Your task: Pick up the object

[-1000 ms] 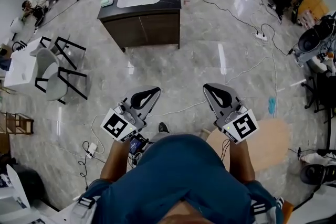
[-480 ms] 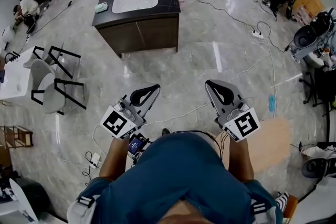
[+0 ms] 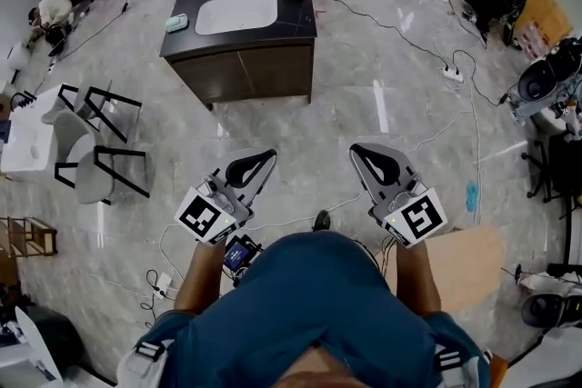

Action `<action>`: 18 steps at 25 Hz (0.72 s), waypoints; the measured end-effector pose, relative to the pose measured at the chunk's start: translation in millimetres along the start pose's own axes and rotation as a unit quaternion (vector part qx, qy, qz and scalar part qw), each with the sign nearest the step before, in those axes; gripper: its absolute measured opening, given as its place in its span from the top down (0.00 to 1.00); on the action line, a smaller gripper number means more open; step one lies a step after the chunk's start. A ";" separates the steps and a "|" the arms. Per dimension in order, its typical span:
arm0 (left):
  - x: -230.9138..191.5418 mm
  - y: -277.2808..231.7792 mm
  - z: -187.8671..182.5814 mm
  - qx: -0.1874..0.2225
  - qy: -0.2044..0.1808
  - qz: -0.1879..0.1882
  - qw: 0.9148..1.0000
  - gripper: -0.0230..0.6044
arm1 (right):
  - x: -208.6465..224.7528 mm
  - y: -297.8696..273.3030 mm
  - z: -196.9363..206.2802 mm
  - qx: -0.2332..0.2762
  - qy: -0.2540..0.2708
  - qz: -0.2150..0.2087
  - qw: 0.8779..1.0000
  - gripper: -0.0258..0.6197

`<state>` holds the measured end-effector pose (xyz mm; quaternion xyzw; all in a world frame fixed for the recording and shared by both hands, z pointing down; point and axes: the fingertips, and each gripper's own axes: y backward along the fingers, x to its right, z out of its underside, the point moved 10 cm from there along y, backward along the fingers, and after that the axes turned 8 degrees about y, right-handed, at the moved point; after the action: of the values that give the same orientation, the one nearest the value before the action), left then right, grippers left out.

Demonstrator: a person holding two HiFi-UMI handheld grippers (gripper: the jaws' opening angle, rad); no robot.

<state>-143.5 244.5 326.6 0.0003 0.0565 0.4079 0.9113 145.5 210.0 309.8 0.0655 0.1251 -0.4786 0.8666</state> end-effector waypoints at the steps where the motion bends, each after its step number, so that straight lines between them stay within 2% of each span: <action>1: -4.1 -7.8 -0.7 0.001 -0.001 -0.002 1.000 0.96 | 9.6 -3.7 2.6 0.002 0.001 -0.003 1.000 0.94; 10: -35.8 -84.4 4.5 0.003 -0.009 -0.023 1.000 0.96 | 88.0 -29.4 29.7 0.018 0.004 -0.041 0.999 0.94; 18: -59.1 -124.4 4.6 -0.008 -0.005 -0.026 1.000 0.96 | 131.0 -42.1 45.9 0.016 -0.011 -0.045 0.999 0.94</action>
<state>-89.5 117.7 331.5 -0.0060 0.0486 0.3847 0.9217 183.9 70.3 317.5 0.0684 0.1107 -0.5201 0.8441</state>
